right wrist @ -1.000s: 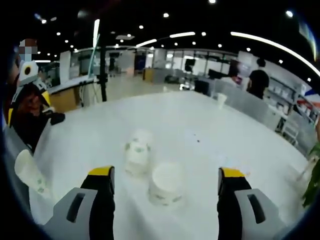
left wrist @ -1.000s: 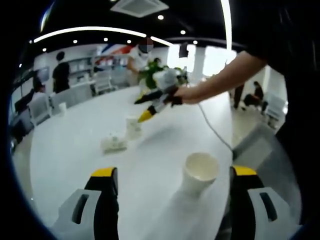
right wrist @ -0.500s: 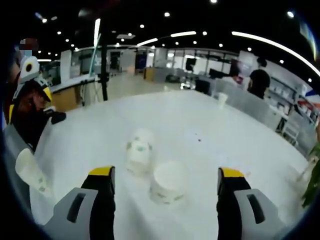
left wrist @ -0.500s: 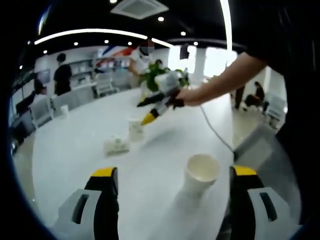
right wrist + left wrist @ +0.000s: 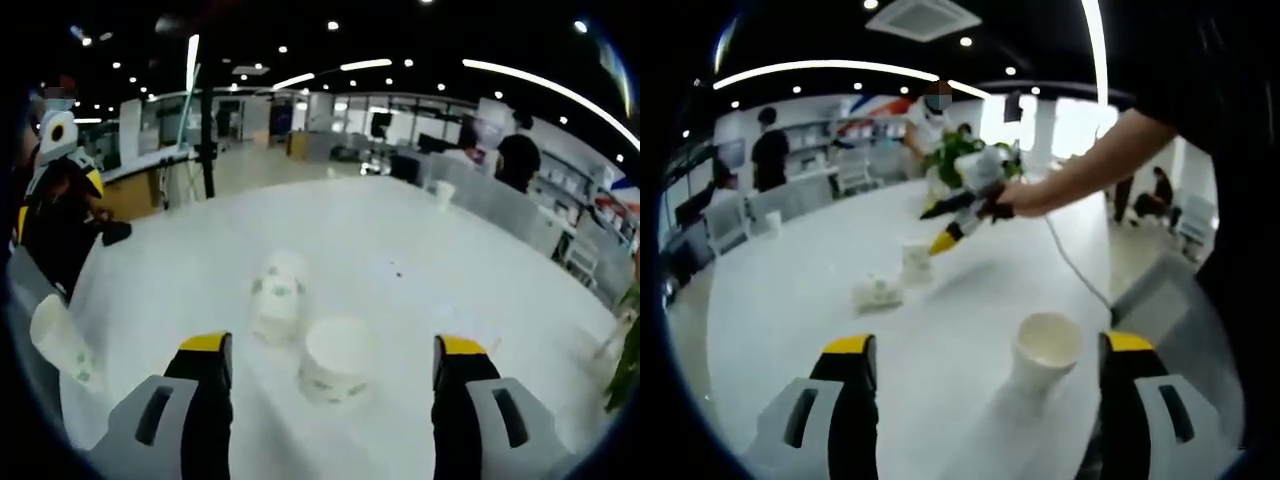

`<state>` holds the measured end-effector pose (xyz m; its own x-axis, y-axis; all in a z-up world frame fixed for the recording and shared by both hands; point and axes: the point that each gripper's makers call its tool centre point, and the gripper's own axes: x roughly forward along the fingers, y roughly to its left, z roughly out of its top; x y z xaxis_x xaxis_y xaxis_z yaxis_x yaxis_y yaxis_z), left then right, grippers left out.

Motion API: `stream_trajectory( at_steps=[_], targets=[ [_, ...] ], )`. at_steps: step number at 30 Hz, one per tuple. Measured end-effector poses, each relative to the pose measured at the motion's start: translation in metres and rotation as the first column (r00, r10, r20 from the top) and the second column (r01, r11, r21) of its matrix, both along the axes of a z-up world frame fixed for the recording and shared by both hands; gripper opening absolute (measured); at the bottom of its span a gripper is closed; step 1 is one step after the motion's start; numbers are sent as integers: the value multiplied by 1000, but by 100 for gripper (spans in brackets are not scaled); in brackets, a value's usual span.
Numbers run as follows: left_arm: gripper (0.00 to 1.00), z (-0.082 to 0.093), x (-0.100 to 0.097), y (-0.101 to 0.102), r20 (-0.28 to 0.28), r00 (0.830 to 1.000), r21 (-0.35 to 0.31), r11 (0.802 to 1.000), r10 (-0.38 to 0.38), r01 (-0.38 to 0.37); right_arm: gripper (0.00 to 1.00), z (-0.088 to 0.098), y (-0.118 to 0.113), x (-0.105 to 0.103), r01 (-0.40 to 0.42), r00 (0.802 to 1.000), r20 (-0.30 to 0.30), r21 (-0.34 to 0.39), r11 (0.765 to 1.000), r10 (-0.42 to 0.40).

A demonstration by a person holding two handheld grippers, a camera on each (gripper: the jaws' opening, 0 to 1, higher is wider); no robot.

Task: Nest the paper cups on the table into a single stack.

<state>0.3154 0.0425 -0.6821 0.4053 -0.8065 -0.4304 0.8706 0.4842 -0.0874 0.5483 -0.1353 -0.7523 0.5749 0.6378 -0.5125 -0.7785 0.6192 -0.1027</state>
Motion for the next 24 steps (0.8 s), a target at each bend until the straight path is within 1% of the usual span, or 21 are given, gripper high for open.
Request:
stream_trajectory(
  at_steps=[6,10,14,18,24],
  targets=[
    [89,-1,2,3,-6,1000,-6,1000,14,-14,77,-9,2,4,2,1000,-22,-11,1000,-2],
    [89,-10,-1,7,-17,1000,7,1000,18,-18,72,-15,5,6,7,999,-46,-8,1000,-7],
    [89,-13,-3,9,-25,999,12,1000,22,-22,70,-19,9,8,14,998,-63,-2,1000,-14],
    [89,-12,-2,11,-25,999,11,1000,29,-28,65,-20,12,11,16,997,-75,6,1000,-15],
    [89,-11,1,12,-23,999,8,999,38,-38,56,-26,15,15,19,996,-91,-4,1000,-19]
  ],
)
